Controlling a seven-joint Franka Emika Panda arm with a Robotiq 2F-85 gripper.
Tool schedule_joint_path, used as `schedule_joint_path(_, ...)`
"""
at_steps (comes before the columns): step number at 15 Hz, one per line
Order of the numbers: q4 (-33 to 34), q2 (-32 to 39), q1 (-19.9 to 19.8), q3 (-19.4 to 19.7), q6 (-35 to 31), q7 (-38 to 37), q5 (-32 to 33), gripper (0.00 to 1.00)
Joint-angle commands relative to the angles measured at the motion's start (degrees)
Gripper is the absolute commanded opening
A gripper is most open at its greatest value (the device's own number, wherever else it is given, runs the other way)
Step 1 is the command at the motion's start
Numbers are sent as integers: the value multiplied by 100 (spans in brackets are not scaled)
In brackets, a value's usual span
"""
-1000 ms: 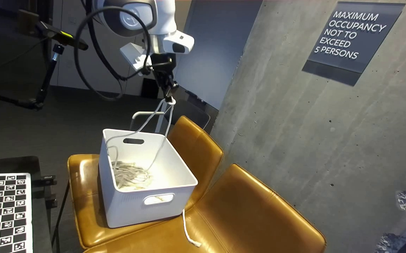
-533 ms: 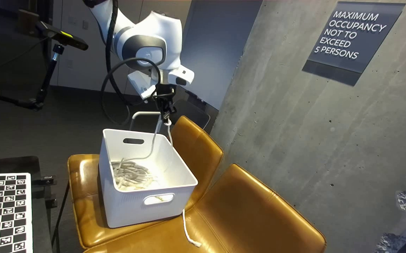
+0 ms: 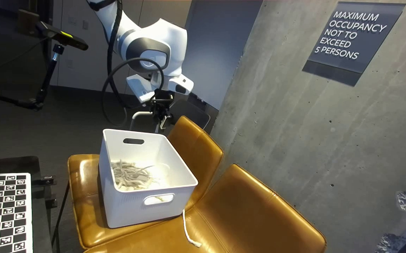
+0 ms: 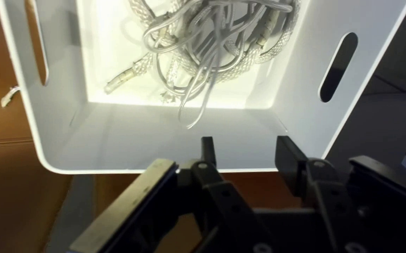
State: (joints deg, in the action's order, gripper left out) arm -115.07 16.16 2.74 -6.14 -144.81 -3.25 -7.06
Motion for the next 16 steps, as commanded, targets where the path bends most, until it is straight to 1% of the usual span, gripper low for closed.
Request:
schedule_joint_path(1, 459, 24, -341, 318, 402, 296, -65, 81)
schedule_joint_path(3, 547, 97, -537, 558, 29, 136, -120, 96)
schedule_joint_path(4, 572, 132, -609, 668, -115, 4, -124, 99)
schedule_joint_path(7, 455, 350, -823, 950, -747, -386, -252, 100)
schedule_joint_path(9, 337, 602, -900, 1092, -1343, -677, -342, 100)
schedule_joint_path(11, 383, 994, -944, 1202, -1756, -957, -402, 100)
schedule_joint_path(13, 524, 1416, -943, 1278, -2018, -1245, -448, 100)
schedule_joint_path(16, 758, 1979, -904, 1334, -2136, -1657, -577, 100)
